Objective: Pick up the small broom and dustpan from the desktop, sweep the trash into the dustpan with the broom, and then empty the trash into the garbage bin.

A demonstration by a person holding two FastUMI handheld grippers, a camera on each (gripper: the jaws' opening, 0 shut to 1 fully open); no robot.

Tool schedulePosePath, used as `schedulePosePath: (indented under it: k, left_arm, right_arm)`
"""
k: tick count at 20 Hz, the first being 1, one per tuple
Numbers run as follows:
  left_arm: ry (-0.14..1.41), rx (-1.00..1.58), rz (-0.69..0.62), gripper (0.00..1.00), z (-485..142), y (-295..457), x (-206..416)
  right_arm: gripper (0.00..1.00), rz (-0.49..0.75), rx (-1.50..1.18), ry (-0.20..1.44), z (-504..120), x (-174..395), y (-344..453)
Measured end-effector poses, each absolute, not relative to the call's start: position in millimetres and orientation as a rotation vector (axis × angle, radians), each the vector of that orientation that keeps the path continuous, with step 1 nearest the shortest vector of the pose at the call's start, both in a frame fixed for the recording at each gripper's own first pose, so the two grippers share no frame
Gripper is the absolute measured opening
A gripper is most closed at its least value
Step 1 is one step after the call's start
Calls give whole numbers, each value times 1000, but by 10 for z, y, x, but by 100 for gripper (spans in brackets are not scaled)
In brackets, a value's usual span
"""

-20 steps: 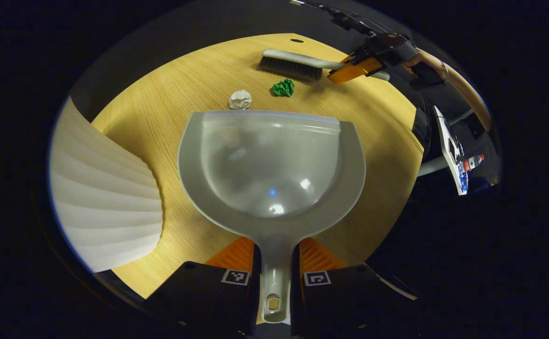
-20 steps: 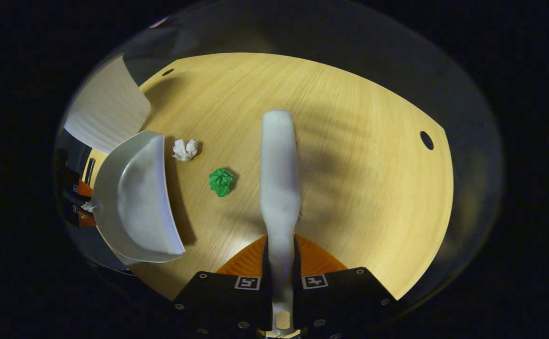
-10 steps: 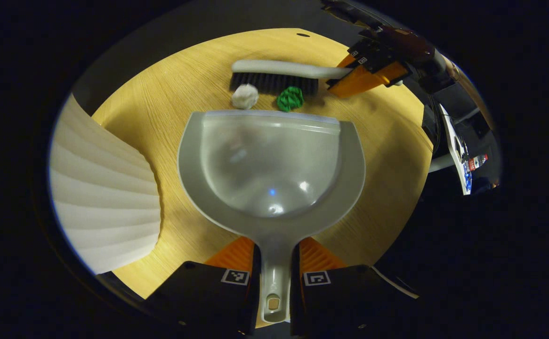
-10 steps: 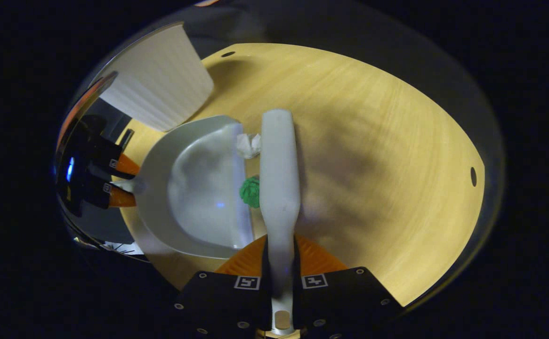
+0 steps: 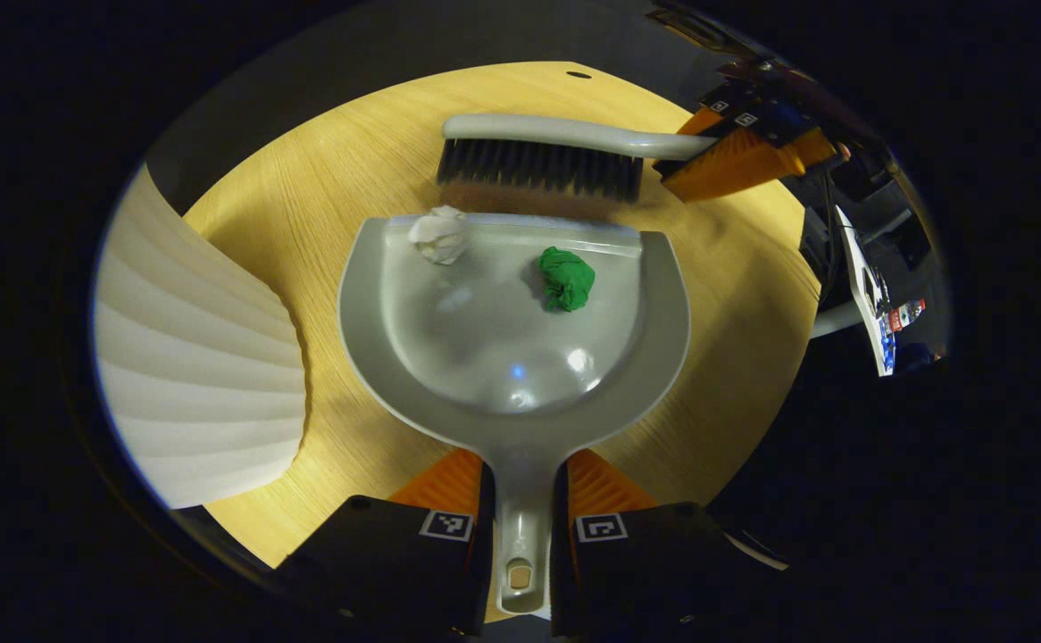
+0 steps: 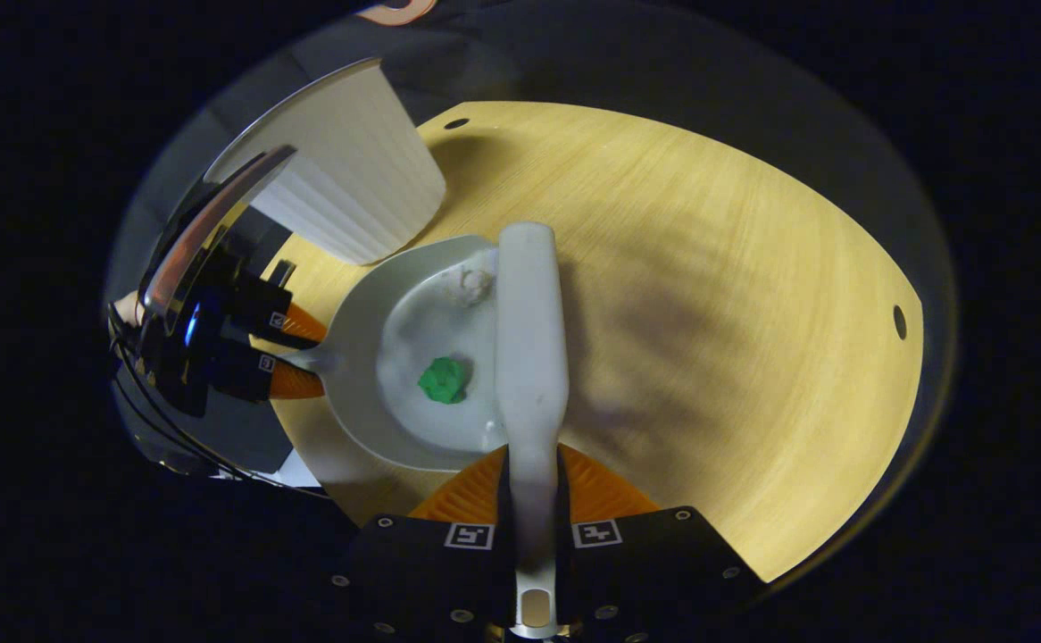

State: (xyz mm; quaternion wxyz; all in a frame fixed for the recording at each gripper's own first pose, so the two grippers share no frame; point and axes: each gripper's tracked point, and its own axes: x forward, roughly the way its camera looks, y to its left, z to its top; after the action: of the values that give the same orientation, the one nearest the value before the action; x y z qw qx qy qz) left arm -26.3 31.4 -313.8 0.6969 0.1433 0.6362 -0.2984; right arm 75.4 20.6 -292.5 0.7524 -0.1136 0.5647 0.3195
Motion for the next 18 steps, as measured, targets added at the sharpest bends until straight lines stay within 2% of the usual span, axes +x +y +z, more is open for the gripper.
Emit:
schedulePosePath:
  k: [5,10,15,18]
  left_arm:
    - [1391,309,-731,27,-2421,81,-337]
    - [1313,306,-775,27,-1574,-84,-58]
    - [1252,163,-812,27,-588,-256,225]
    - [1191,132,-730,27,-141,21,561]
  right_arm:
    - [17,543,-179,1251,-2943,777,-427]
    - [17,428,-119,1271,-2888,840,-951]
    - [17,442,-109,1272,-2883,893,-984]
    - [17,471,-101,1281,-2877,903,-987]
